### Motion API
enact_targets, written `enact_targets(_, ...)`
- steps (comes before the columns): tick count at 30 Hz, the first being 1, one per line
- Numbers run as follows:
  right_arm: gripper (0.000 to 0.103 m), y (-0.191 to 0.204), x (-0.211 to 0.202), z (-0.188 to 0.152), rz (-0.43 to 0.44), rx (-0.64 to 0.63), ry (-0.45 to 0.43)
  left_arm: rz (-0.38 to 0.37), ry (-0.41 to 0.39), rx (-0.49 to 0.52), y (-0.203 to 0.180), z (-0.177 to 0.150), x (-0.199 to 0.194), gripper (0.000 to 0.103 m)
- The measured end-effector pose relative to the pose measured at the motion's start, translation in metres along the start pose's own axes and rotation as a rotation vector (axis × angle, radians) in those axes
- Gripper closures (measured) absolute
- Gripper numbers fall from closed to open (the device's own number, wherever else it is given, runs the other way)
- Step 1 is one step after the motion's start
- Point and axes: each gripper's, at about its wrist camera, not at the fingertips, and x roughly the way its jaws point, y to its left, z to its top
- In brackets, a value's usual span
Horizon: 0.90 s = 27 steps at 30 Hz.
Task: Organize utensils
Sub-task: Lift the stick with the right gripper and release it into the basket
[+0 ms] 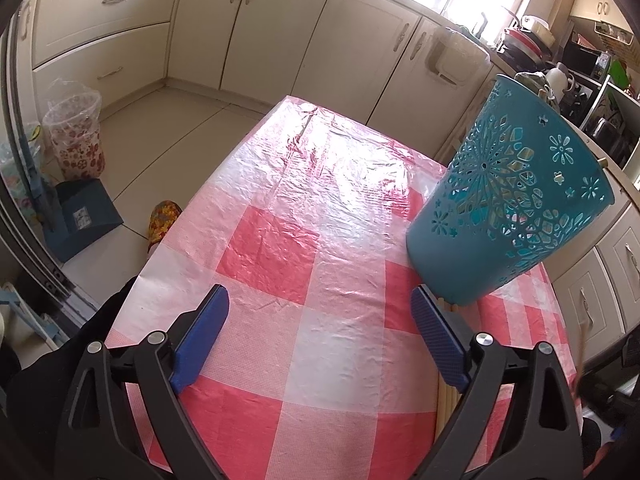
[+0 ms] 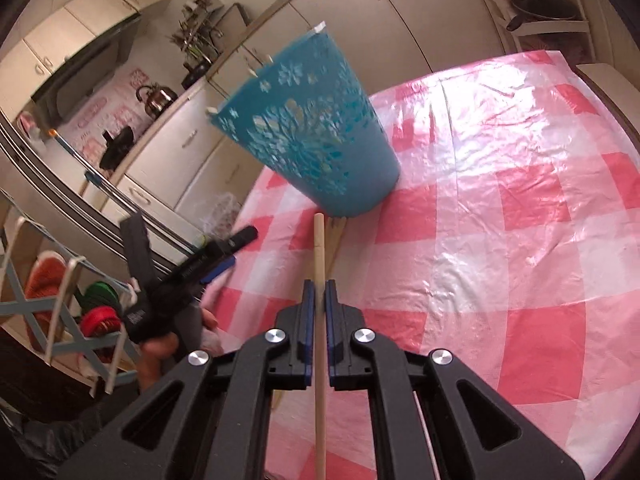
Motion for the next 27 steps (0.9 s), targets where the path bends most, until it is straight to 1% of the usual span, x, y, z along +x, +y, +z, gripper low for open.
enact_targets(3, 0.097, 0.025, -0.023, 0.025, 0.062, -0.026, -0.091, 0.003, 0.001, 0.003, -0.001, 0.0, 0.0, 0.015)
enact_targets(6, 0.097, 0.055, -0.036, 0.059, 0.105, -0.07, -0.195, 0.006, 0.002, 0.005, -0.002, 0.0, 0.001, 0.015)
enact_targets(7, 0.097, 0.064, -0.038, 0.072, 0.113, -0.088, -0.231, 0.006, 0.003, 0.006, -0.002, -0.001, 0.001, 0.015)
enact_targets(10, 0.097, 0.09, -0.041, 0.107, 0.086, -0.143, -0.336, 0.006, 0.003, 0.005, -0.002, -0.001, 0.001, 0.015)
enact_targets(13, 0.097, 0.114, -0.039, 0.137, 0.036, -0.193, -0.451, 0.002, 0.003, 0.003, -0.002, -0.001, 0.002, 0.015)
enact_targets(15, 0.097, 0.124, -0.035, 0.15, -0.01, -0.224, -0.529, 0.0, 0.003, 0.003, -0.001, -0.001, 0.001, 0.015)
enact_targets(17, 0.097, 0.128, -0.021, 0.161, -0.063, -0.247, -0.588, -0.002, 0.002, 0.003, -0.001, 0.0, 0.001, 0.015)
enact_targets(18, 0.097, 0.123, -0.014, 0.164, -0.094, -0.249, -0.605, -0.003, 0.002, 0.002, -0.001, 0.0, 0.001, 0.015)
enact_targets(20, 0.097, 0.114, 0.004, 0.169, -0.163, -0.245, -0.619, -0.003, 0.003, 0.003, -0.001, 0.0, 0.001, 0.015)
enact_targets(23, 0.097, 0.096, 0.027, 0.168, -0.248, -0.236, -0.617, -0.002, 0.004, 0.004, -0.001, 0.0, 0.002, 0.015)
enact_targets(27, 0.097, 0.08, 0.042, 0.153, -0.318, -0.254, -0.614, -0.001, 0.008, 0.01, -0.003, 0.0, 0.003, 0.015)
